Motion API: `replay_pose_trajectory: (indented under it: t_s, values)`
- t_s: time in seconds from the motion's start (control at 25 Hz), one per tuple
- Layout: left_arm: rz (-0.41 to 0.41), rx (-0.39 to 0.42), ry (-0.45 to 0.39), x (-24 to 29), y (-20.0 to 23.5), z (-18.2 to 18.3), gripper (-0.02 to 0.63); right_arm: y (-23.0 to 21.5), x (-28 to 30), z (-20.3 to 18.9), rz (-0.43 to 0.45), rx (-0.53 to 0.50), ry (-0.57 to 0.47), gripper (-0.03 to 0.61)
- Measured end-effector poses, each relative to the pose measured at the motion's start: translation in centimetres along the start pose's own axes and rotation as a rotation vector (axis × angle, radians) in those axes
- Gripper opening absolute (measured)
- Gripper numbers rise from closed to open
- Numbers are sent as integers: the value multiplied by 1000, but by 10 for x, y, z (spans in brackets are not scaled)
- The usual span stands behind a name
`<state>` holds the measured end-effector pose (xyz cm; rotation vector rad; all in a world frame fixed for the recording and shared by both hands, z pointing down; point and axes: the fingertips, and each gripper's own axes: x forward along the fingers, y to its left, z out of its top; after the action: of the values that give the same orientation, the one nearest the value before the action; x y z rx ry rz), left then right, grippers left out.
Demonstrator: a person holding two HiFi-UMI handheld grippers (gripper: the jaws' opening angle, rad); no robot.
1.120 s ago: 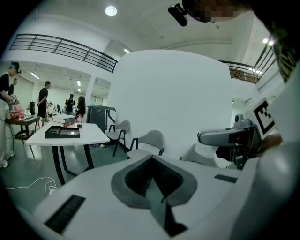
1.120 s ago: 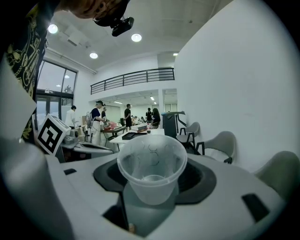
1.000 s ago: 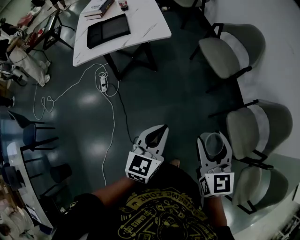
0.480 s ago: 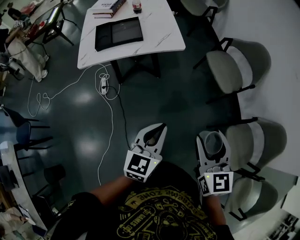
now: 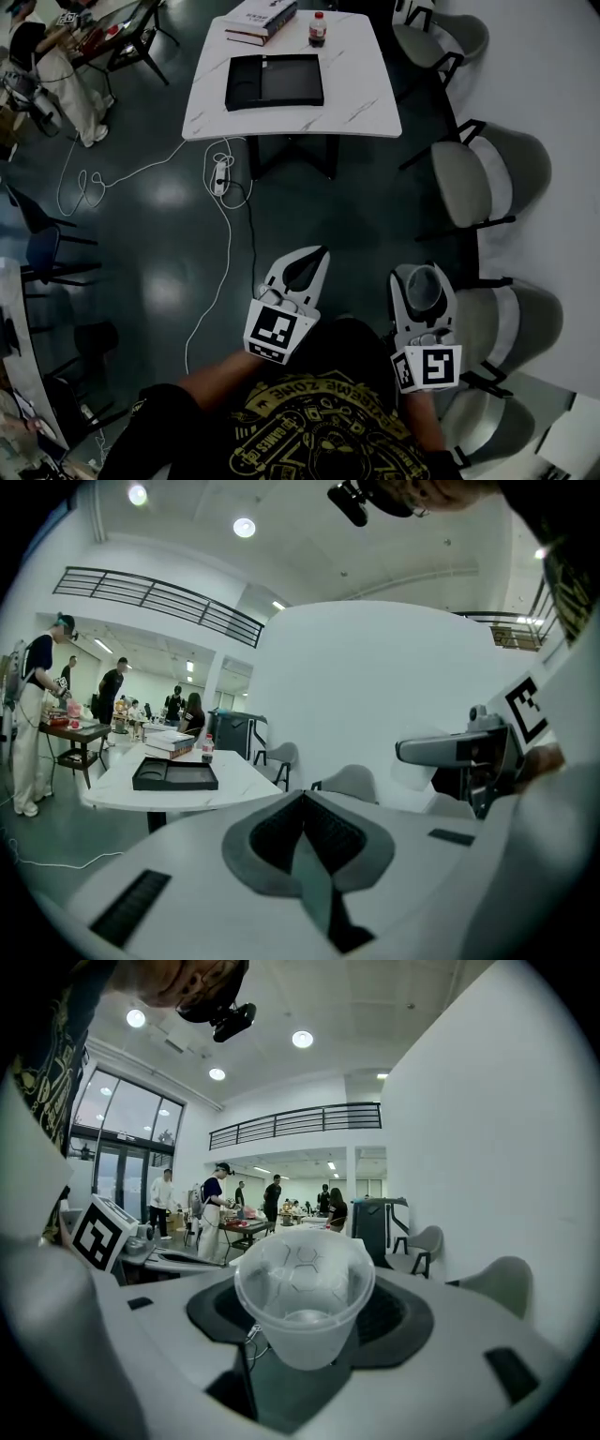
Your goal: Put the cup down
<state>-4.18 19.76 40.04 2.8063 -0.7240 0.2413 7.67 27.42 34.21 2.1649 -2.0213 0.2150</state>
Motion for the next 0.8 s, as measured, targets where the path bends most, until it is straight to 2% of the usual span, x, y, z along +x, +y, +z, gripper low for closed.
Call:
replay_pose_trajectory:
  t_s: [0.4, 0.8]
  values:
    - [135, -28, -11, -4, 44, 7, 11, 15, 55, 5, 129, -1, -11, 258]
    - [265, -41, -10, 34, 86, 27, 11, -3, 133, 21, 267, -21, -23, 258]
